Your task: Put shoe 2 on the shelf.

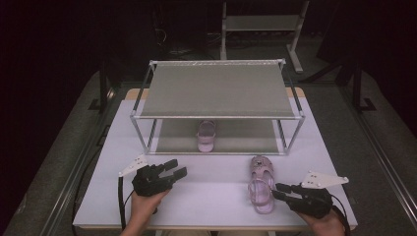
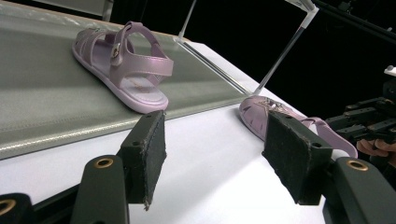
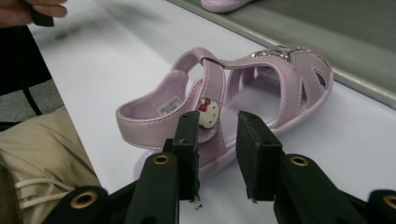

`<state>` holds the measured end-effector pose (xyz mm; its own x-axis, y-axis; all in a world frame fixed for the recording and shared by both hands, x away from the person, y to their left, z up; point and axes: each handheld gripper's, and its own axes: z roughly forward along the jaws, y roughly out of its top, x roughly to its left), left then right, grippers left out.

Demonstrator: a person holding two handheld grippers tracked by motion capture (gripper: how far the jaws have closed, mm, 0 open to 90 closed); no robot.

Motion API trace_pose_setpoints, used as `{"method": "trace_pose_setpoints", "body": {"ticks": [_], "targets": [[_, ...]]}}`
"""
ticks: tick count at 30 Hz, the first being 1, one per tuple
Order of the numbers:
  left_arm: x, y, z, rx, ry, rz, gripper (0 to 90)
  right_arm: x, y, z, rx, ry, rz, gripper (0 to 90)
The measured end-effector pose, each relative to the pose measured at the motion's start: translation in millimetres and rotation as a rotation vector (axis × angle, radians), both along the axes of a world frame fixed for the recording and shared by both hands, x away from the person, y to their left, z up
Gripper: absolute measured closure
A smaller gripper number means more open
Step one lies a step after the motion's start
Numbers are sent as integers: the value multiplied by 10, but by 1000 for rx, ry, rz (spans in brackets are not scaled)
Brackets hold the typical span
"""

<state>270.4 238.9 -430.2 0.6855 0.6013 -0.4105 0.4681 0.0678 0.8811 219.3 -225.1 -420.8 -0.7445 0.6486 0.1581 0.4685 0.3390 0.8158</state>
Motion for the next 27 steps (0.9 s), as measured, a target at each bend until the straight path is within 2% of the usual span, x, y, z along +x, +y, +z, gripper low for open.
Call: {"method": "trace_pose_setpoints", "body": {"ticks": [3,7,12,13,14,16,19,23,27], "targets": [[-4,-2,-2,-1,1,2,384,-4,-33,-10,-15,2,-14,676],[-4,-3,-2,4,-2,1,383,6,-97,-8,0,12,-40,647],[-7,-3,5,2,-6,1,383,-1,-119,-3,25,36,-68,526],[-7,-3,3,5,-6,1,383,4,-118,6,32,40,-68,471],[-7,-2,2,5,-5,0,383,4,-118,6,32,40,-68,471],[-7,-2,7,5,-9,0,383,11,-125,3,57,57,-70,401],[-14,3,19,1,-16,8,383,-3,-127,-7,78,57,-79,272],[-13,15,21,-1,-18,15,383,-8,-97,6,94,61,-80,205],[-16,10,27,2,-22,14,383,-17,-44,0,96,68,-65,201]]}}
